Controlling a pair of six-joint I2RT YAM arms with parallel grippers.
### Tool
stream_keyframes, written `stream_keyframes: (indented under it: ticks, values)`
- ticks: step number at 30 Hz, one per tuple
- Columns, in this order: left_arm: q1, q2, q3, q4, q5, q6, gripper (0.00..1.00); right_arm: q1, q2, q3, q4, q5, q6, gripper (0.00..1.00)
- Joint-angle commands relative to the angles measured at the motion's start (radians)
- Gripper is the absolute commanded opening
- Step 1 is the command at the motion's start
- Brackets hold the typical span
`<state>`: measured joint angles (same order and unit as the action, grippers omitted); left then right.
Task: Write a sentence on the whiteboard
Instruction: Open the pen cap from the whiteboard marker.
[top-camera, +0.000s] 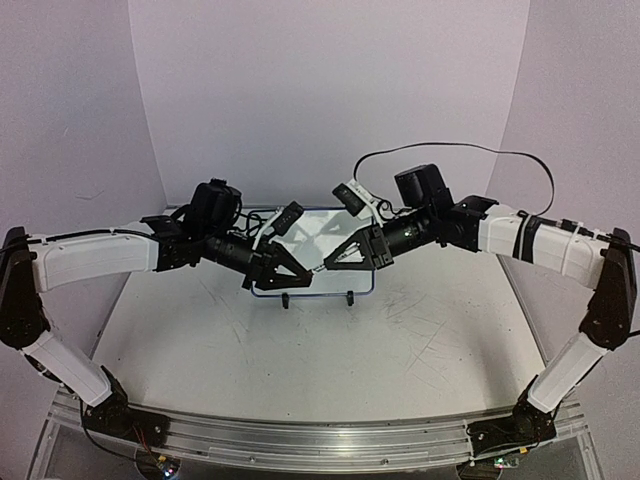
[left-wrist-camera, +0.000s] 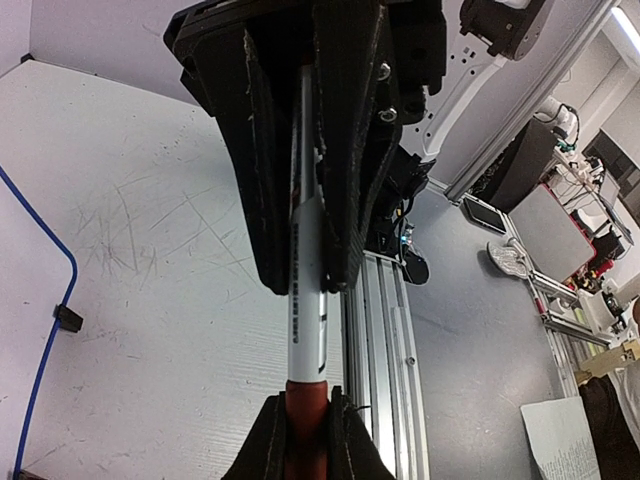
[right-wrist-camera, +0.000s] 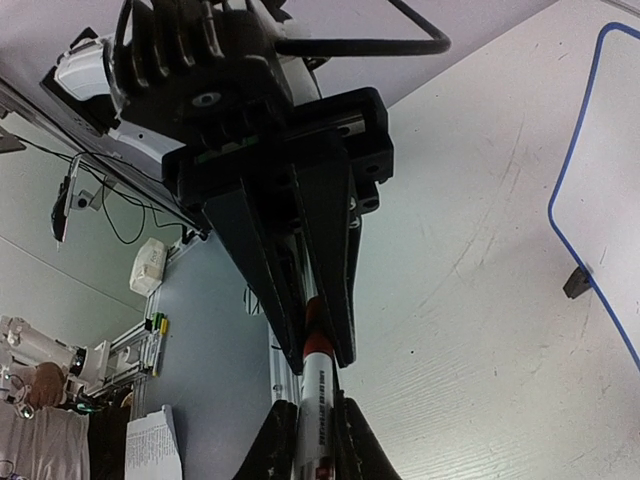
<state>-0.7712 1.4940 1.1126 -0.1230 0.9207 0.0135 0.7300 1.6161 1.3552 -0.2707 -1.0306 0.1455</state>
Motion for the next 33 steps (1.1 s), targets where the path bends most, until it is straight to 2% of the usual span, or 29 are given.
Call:
stream_keyframes:
  ticks: [1,9,12,14,18,21,24,29,33]
  values:
    - [0.0,0.005,0.059,-0.021,0.009,0.035,0.0,0.006,0.008,0.049,-0.03,-0.025,-0.043,0.13]
    - [-0.001,0.003,0.06,-0.04,0.017,0.039,0.0,0.006,0.026,0.074,-0.046,-0.039,-0.053,0.15]
    - [-0.001,0.001,0.058,-0.042,0.014,0.041,0.0,0.007,0.032,0.075,-0.05,-0.055,-0.056,0.09]
    - [0.0,-0.001,0.058,-0.046,0.011,0.043,0.0,0.006,0.034,0.075,-0.05,-0.066,-0.058,0.0]
    - [-0.001,-0.004,0.055,-0.051,0.006,0.051,0.0,0.006,0.027,0.072,-0.05,-0.087,-0.064,0.0]
    - [-0.001,-0.017,0.046,-0.081,-0.027,0.069,0.0,-0.003,-0.027,0.035,-0.049,-0.018,-0.08,0.0]
    - [0.001,-0.064,0.007,-0.129,-0.121,0.105,0.0,-0.106,-0.119,-0.064,-0.042,0.011,-0.078,0.0]
    - [0.012,-0.145,-0.066,-0.131,-0.156,0.082,0.0,-0.269,-0.287,-0.185,-0.044,0.054,-0.088,0.0]
    - [0.037,-0.205,-0.134,-0.135,-0.23,0.035,0.0,-0.35,-0.419,-0.237,-0.059,0.219,-0.088,0.0]
